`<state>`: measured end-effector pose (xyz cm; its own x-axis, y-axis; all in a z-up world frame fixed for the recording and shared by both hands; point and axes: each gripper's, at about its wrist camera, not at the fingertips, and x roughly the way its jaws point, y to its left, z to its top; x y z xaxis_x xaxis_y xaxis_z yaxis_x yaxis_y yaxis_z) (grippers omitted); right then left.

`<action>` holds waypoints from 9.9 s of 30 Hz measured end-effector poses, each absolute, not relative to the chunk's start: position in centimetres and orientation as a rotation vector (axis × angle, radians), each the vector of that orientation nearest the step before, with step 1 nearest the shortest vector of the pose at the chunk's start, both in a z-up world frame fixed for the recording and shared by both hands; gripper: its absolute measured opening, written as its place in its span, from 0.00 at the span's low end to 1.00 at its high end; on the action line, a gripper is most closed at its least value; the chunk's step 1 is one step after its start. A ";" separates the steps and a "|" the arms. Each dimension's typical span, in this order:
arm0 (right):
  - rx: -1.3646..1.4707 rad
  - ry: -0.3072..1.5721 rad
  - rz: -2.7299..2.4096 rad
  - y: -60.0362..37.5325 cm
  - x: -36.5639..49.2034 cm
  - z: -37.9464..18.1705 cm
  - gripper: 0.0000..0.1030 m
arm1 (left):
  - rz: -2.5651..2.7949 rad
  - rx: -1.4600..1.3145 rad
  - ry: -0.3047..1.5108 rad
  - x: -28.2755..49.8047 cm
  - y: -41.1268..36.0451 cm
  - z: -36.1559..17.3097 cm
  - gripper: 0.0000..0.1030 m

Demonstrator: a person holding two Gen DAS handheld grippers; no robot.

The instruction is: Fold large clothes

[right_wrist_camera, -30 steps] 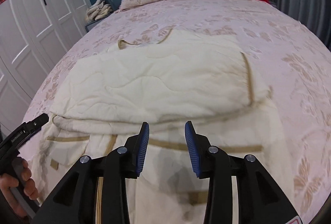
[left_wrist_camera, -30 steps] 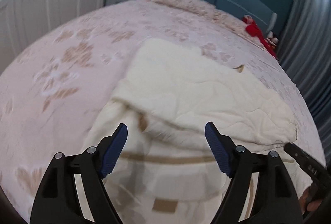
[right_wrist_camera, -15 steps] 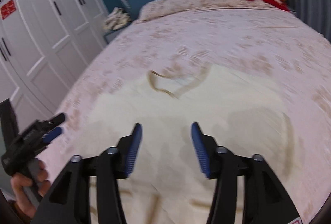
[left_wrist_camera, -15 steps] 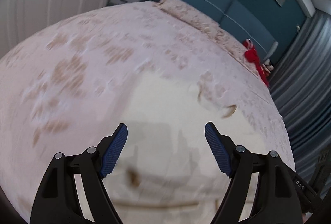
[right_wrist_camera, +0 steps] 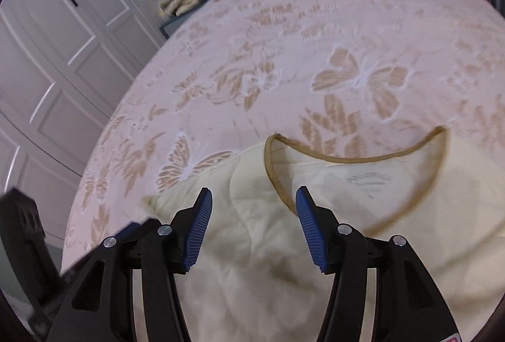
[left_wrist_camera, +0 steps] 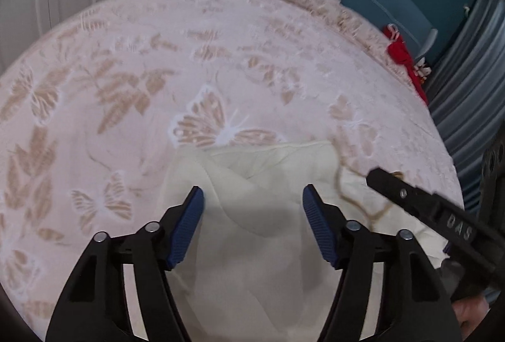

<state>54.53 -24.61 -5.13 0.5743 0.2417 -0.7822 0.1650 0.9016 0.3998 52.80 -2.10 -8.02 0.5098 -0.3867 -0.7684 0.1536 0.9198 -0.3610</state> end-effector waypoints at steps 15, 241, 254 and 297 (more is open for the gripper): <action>0.492 0.898 -0.007 -27.0 54.8 -8.5 0.02 | -0.256 -0.164 0.857 51.5 -2.6 -12.4 0.60; 0.580 0.671 -0.376 -40.3 13.2 0.1 0.43 | -0.244 -0.200 0.843 27.1 12.0 -1.8 0.57; 0.238 0.680 -0.073 -23.2 16.7 4.0 0.29 | -0.402 0.040 0.637 21.1 0.0 5.6 0.54; 0.350 0.943 -0.356 -36.1 22.1 -10.4 0.00 | -0.261 0.063 0.951 32.2 1.5 -11.2 0.26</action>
